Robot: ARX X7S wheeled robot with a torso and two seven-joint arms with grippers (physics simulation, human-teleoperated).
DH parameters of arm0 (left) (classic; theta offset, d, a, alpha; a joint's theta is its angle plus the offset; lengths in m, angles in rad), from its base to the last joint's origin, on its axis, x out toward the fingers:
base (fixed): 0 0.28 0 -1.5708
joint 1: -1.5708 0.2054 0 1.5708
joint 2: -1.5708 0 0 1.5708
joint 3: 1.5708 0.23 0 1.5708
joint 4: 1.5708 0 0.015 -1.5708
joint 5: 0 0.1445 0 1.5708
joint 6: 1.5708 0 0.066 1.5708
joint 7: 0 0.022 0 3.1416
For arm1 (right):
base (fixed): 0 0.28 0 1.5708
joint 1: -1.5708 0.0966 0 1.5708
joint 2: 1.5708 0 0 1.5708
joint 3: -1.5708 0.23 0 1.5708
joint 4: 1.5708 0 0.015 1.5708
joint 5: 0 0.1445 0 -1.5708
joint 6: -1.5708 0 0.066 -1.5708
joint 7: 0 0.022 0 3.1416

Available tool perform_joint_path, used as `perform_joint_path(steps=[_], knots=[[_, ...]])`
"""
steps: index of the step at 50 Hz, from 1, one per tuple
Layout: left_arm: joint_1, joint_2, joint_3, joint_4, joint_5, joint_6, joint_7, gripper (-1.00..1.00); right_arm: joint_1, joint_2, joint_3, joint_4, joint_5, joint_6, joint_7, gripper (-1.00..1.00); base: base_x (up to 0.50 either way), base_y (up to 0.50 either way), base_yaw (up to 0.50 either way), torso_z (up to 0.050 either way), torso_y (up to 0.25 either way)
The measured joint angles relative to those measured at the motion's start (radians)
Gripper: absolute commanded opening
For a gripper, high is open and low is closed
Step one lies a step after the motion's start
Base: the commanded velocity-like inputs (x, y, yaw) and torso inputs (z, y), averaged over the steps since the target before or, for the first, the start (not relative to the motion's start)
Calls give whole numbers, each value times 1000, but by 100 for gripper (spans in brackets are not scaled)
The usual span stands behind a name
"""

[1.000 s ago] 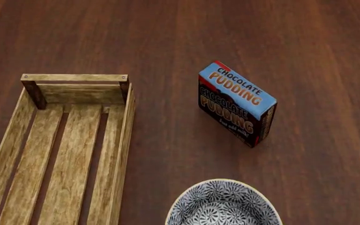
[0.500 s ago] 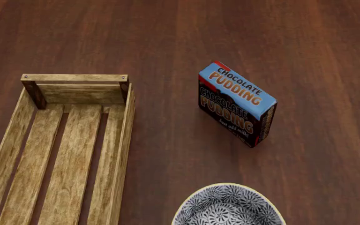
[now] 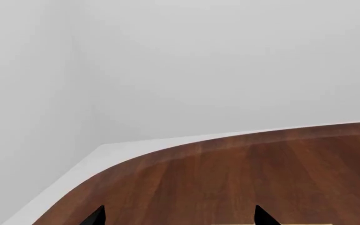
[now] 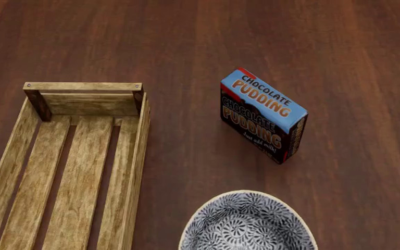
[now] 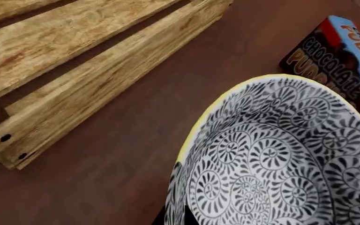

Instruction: Stack the left bowl on the right bowl and place them in the tray.

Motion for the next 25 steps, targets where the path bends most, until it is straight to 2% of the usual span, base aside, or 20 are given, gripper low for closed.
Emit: perform_joint_path(steps=[14,25], knots=[[-3,-5,-3,3,-12,-3,-7,100,61,13,76,-113,172,98,140,-100,0,0,0,0,0],[-2,-9,-7,7,-21,0,-12,100,189,61,147,-185,502,146,332,-100,0,0,0,0,0]])
